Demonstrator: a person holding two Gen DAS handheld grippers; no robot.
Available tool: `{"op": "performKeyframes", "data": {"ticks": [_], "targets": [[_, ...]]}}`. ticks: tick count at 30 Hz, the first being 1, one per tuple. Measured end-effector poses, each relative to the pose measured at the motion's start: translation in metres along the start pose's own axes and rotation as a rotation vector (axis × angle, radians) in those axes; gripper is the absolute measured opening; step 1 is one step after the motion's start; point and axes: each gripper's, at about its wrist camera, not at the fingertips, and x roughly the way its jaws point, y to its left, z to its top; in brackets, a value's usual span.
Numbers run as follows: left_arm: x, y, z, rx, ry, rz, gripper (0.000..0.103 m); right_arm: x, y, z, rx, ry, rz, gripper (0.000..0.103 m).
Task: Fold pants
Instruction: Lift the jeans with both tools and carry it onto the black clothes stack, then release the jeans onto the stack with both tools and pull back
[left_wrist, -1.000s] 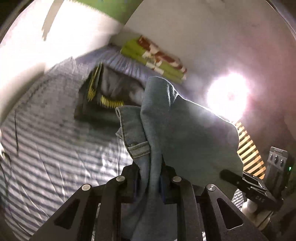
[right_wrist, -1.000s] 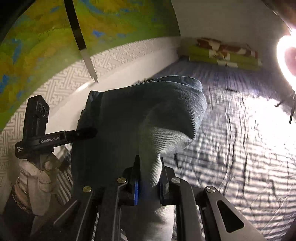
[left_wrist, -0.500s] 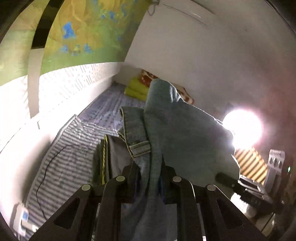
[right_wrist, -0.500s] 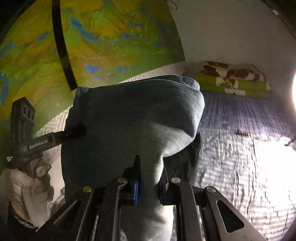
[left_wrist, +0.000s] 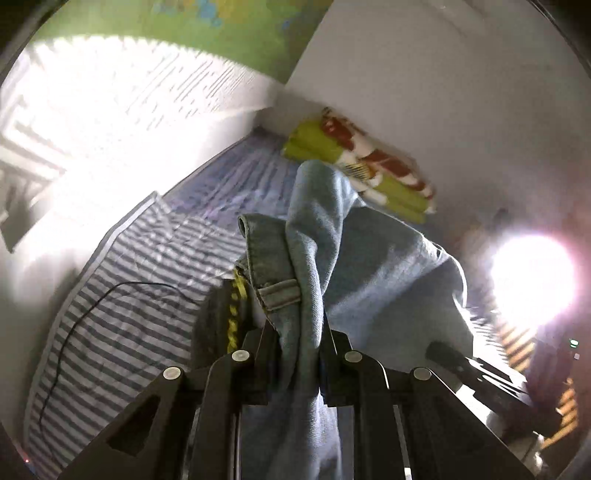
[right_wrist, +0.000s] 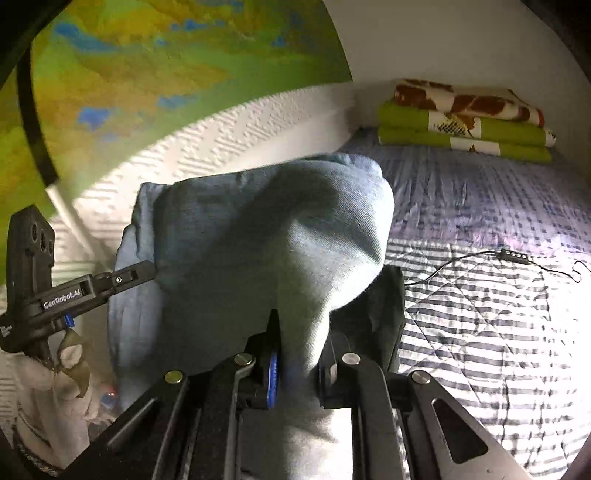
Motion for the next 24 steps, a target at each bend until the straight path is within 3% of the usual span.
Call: {"op": "performKeyframes", "data": {"ticks": [1, 3, 5, 7, 10, 13, 19, 22, 24], "targets": [[0.015, 0.005, -0.002, -0.007, 0.012, 0.019, 0.018, 0.016, -0.003, -0.002, -0.008, 0.014, -0.021, 0.014], [0.047, 0.017, -0.006, -0.031, 0.059, 0.058, 0.022, 0.041, -0.011, -0.004, -0.024, 0.06, -0.088, 0.025], [0.065, 0.029, -0.008, -0.076, 0.085, 0.094, 0.033, 0.059, -0.031, -0.007, 0.022, 0.116, -0.172, 0.029], [0.063, 0.039, -0.008, -0.115, 0.052, 0.107, 0.037, 0.054, -0.048, -0.009, 0.071, 0.092, -0.222, 0.029], [0.034, 0.036, -0.005, -0.086, -0.035, 0.119, 0.037, 0.025, -0.067, -0.014, 0.101, 0.015, -0.2, 0.03], [0.007, 0.016, -0.012, 0.011, -0.051, 0.09, 0.036, 0.001, -0.058, -0.022, 0.049, -0.02, -0.147, 0.03], [-0.006, -0.042, -0.056, 0.195, 0.056, 0.051, 0.036, -0.017, -0.012, -0.058, -0.068, 0.009, -0.084, 0.03], [0.002, -0.052, -0.077, 0.249, 0.088, 0.101, 0.036, -0.012, -0.005, -0.076, -0.059, 0.042, -0.083, 0.03], [0.014, -0.043, -0.086, 0.263, 0.118, 0.173, 0.034, -0.002, -0.009, -0.088, -0.018, 0.081, -0.067, 0.03]]}}
